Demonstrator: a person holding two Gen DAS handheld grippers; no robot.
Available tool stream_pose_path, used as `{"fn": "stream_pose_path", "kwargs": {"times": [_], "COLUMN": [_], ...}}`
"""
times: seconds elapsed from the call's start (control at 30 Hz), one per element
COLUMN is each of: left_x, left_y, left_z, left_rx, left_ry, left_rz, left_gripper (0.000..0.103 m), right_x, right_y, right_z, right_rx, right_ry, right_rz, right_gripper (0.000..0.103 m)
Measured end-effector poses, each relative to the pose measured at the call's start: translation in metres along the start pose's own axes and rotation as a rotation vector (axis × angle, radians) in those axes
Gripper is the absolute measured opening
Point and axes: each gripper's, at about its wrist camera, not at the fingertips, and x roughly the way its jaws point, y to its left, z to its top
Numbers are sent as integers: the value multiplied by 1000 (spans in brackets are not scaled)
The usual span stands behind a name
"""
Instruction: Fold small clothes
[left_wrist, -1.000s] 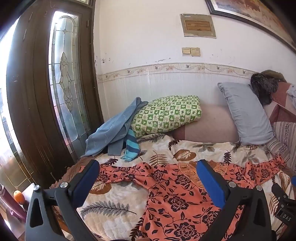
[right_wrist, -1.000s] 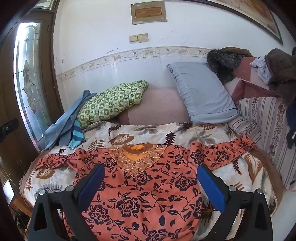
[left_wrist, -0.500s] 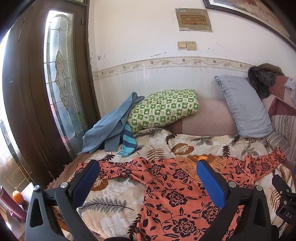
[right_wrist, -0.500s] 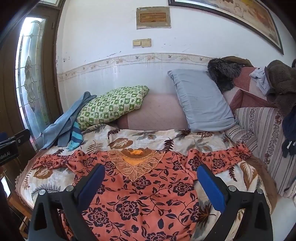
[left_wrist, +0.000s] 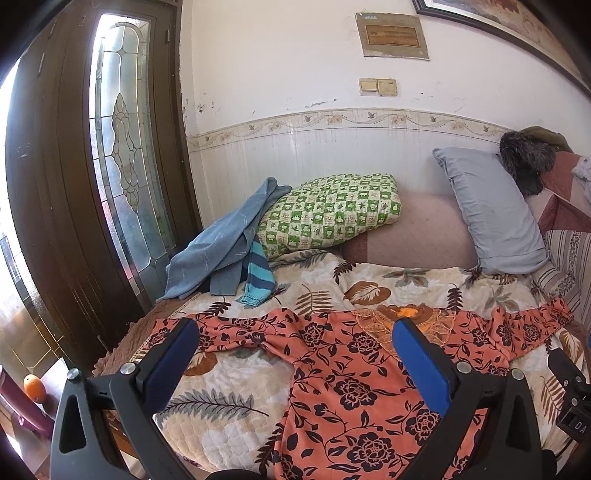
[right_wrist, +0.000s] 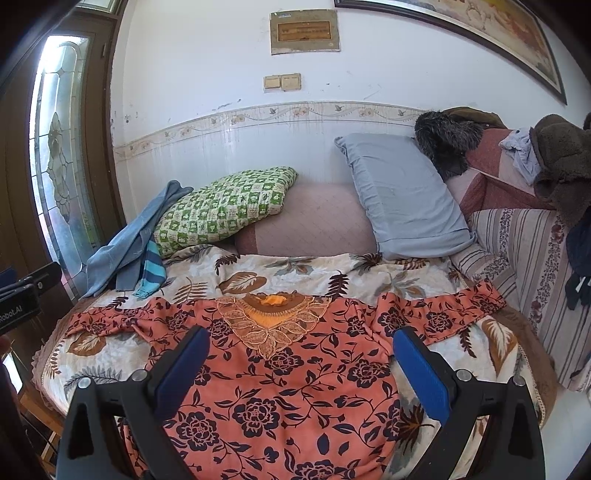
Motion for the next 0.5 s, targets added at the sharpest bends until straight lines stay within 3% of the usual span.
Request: {"fn": "stream_pose_path", "kwargs": {"times": [0.5], "left_x": [6], "left_y": [27], "left_z": [-1], "left_rx": [-33], "left_ry": [4], "left_rz": [81], "left_gripper": [103], "right_x": [7], "right_y": [-5], "right_z": [-5], "right_rx": [9], "right_ry": [17], "right_rz": [0], "right_gripper": [101]}}
